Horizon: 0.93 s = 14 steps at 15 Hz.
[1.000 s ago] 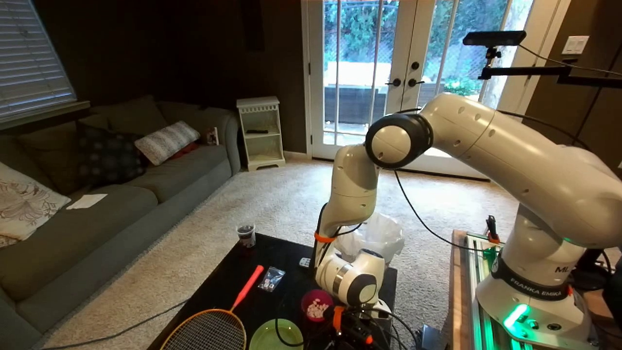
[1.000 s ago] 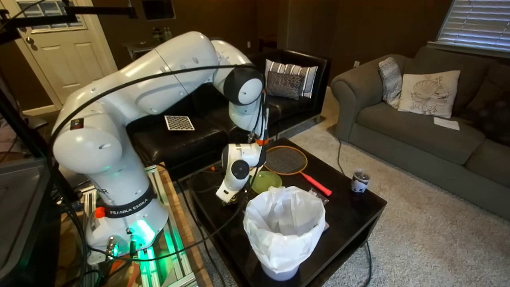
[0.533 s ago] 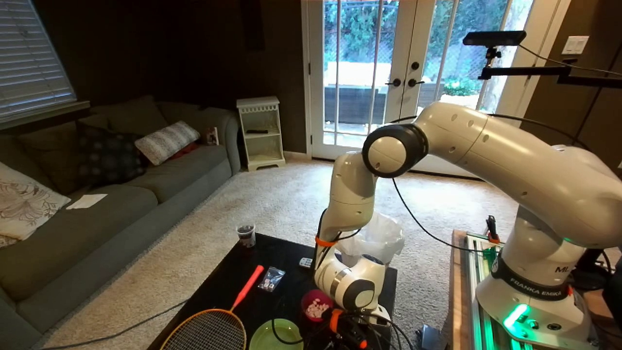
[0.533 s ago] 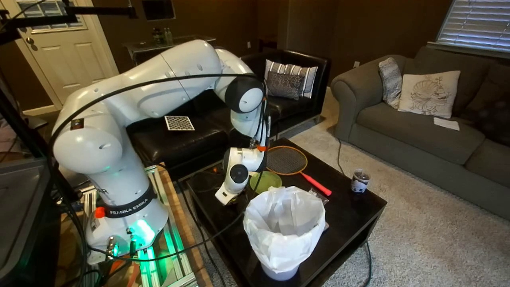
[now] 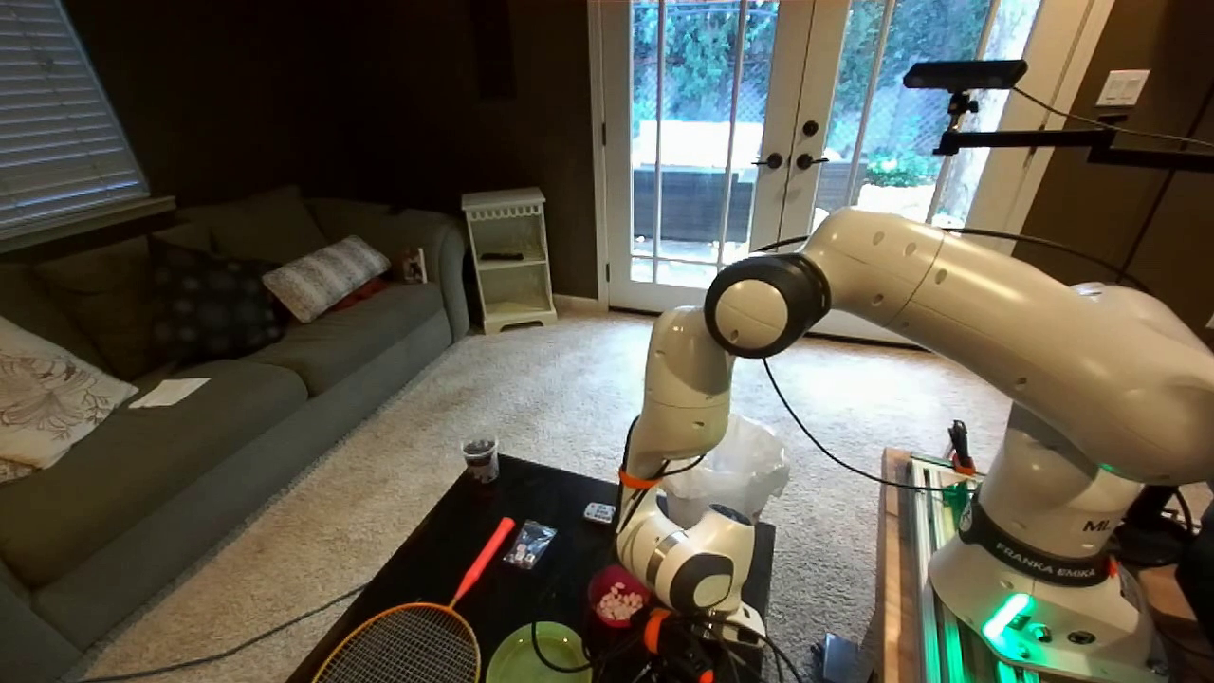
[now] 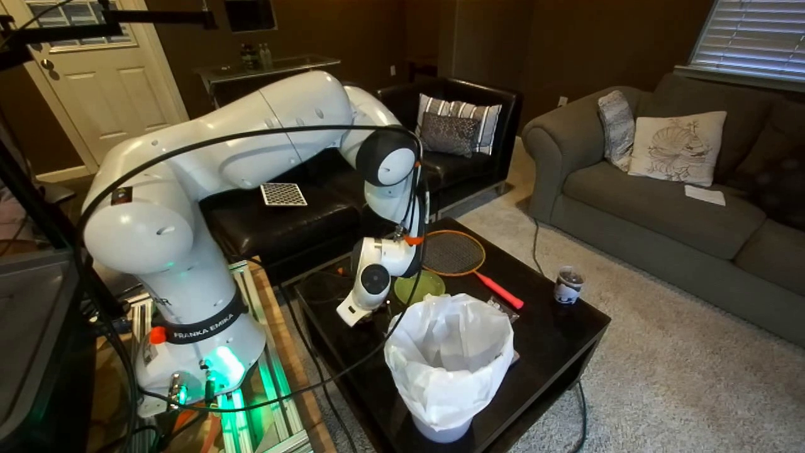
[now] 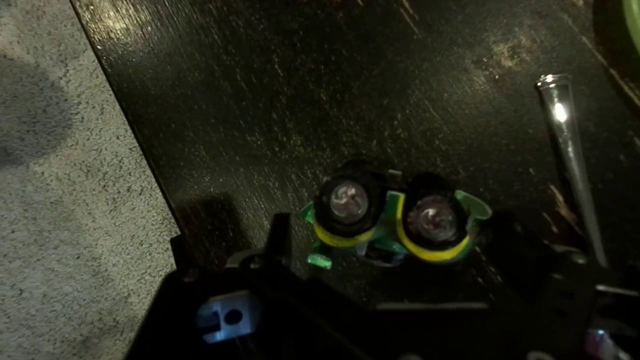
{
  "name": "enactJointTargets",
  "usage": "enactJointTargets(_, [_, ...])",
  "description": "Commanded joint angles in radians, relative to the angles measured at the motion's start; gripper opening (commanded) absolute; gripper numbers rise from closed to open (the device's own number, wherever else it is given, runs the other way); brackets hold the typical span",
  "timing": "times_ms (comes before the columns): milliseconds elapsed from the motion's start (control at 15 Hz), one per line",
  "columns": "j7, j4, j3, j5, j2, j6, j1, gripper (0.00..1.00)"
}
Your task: Pick up the green object and put it back down
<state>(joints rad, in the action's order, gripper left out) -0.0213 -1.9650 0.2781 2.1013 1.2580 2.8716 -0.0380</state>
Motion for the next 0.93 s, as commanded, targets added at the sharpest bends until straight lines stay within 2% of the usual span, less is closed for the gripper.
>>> enactJointTargets(0, [0.0, 0.036, -0.013, 0.058, 0.027, -0.003, 0.012, 1.0])
enactJointTargets(267, [0.002, 0.05, -0.021, 0.093, 0.037, -0.004, 0.012, 1.0])
enactJointTargets(533, [0.028, 0.056, -0.01, 0.07, 0.055, -0.008, 0.0, 1.0])
enactJointTargets(600, [0.13, 0.039, -0.069, 0.038, 0.034, -0.074, 0.084, 1.0])
enactJointTargets(867, [0.203, 0.051, -0.102, 0.03, 0.052, -0.137, 0.126, 1.0])
